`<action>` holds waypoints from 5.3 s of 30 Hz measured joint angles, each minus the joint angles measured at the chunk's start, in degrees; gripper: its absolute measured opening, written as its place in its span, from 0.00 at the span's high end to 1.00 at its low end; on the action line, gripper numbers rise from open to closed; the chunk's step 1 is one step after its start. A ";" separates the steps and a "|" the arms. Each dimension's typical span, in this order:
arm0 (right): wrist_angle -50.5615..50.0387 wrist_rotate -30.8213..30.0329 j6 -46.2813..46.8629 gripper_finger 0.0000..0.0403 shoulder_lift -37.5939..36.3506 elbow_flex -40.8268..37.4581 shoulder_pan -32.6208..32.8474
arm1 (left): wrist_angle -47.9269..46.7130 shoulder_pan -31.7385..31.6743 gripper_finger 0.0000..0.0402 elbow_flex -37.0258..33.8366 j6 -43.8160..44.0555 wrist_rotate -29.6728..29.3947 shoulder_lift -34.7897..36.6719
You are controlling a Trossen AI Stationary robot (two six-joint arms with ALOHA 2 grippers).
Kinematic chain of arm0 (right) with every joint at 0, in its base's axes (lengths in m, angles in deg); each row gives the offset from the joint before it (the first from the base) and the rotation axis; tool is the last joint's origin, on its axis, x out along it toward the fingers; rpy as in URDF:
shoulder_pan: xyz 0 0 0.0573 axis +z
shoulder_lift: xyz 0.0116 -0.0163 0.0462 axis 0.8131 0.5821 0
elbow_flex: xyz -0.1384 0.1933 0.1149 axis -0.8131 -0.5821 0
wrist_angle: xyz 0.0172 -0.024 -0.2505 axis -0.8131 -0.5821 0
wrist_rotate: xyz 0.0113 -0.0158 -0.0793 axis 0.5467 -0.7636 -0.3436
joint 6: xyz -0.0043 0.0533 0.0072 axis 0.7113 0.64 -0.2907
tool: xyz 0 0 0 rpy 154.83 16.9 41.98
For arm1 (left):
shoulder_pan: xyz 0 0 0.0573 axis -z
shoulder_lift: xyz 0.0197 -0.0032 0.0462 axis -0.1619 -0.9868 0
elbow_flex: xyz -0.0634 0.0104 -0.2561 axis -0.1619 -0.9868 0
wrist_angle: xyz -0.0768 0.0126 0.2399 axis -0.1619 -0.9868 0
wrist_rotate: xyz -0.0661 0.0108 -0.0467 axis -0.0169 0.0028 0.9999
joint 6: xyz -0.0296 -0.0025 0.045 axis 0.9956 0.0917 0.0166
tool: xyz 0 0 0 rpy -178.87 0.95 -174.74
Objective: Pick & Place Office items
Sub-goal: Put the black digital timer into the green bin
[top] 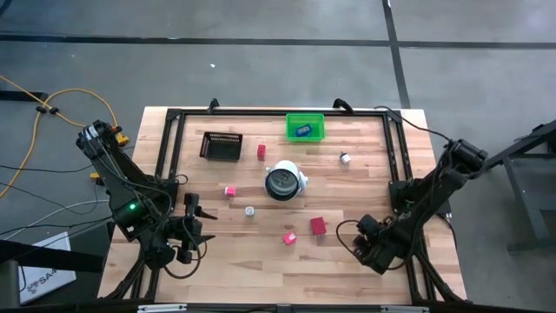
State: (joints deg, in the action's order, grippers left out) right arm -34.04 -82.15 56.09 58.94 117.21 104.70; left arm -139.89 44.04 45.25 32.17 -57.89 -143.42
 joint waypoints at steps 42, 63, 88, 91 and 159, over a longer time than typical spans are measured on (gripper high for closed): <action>4.26 1.36 -1.17 0.47 6.68 0.07 1.09 | 0.02 0.00 0.43 0.02 -0.01 0.00 0.00; 4.22 1.38 -0.98 0.61 6.68 0.07 1.09 | 0.02 0.01 0.43 0.02 -0.01 0.00 0.00; 1.49 1.96 -2.13 0.64 5.36 1.35 0.56 | 0.00 0.00 0.43 0.02 0.00 0.00 0.00; -2.23 1.55 -4.18 0.64 5.15 3.57 -0.67 | 0.00 0.01 0.43 0.02 0.00 0.00 0.00; -1.48 9.54 -102.94 0.64 -1.36 28.98 -75.10 | 0.00 0.00 0.43 0.02 0.00 0.00 0.00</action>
State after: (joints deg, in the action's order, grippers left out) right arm -35.52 -72.61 -46.84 57.58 146.19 29.60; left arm -139.89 44.04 45.27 32.17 -57.89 -143.42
